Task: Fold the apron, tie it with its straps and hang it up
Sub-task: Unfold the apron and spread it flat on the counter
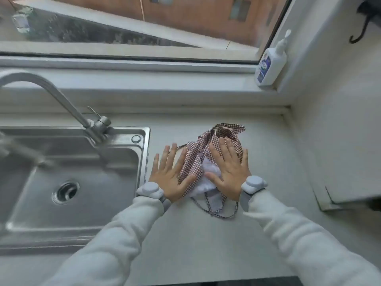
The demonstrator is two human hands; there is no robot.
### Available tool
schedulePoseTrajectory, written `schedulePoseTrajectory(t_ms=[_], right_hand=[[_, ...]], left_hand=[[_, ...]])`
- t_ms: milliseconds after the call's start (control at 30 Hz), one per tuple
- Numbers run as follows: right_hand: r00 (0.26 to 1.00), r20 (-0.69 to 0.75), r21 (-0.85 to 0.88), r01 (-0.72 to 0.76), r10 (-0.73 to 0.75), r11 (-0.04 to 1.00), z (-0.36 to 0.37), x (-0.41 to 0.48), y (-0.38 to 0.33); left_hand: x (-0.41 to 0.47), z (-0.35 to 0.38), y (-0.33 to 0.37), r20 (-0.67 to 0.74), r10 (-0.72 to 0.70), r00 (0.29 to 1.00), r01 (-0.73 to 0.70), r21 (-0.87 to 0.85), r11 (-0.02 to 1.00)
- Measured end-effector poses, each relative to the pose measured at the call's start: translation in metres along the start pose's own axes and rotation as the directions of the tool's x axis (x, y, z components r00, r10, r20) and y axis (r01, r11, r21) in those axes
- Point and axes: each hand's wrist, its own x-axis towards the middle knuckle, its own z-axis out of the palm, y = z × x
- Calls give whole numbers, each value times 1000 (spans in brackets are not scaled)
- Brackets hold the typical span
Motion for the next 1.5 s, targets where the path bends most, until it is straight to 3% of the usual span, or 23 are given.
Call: schedulePoseTrajectory(t_ms=[200, 367, 467, 533, 633, 700, 800, 933, 1000, 1100, 1167, 1333, 1500], right_hand=[[1000, -8, -84, -27, 27, 996, 14, 14, 9], [996, -56, -176, -72, 63, 982, 22, 23, 11], [991, 44, -238, -109, 123, 965, 16, 27, 8], [986, 85, -125, -135, 146, 983, 9, 29, 13], [979, 26, 246, -202, 201, 948, -12, 30, 27], [971, 8, 411, -223, 241, 884, -25, 34, 37], [967, -75, 494, -177, 245, 851, -52, 37, 39], [960, -99, 659, -132, 260, 740, -74, 41, 36], [962, -92, 772, -94, 257, 629, -86, 41, 31], [962, -104, 899, -19, 254, 438, -110, 39, 22], [955, -150, 912, 33, 257, 408, -124, 39, 18], [896, -320, 832, 110, 309, 544, -180, 32, 21], [852, -443, 767, 201, 277, 609, -245, 18, 18]], left_hand=[[19, 17, 4, 52, 3, 999, -1, -38, 999], [27, 36, 16, 215, -151, 965, 169, -70, 983], [31, 33, 11, 175, -209, 962, 247, -238, 939], [35, 17, 5, 106, -240, 965, 262, -396, 880], [44, -25, -9, 47, -368, 929, 327, -573, 752], [56, -46, -19, 88, -393, 916, 359, -616, 701], [73, -73, -18, 150, -376, 914, 369, -692, 621], [80, -96, 4, 303, -307, 902, 411, -818, 403], [75, -106, 10, 326, -185, 927, 375, -814, 444], [64, -108, 10, 379, -76, 922, 338, -696, 634], [60, -102, 6, 354, -64, 933, 279, -598, 751], [71, -138, 7, 46, -176, 983, 162, -662, 732], [93, -227, 23, -287, -191, 939, -37, -634, 773]])
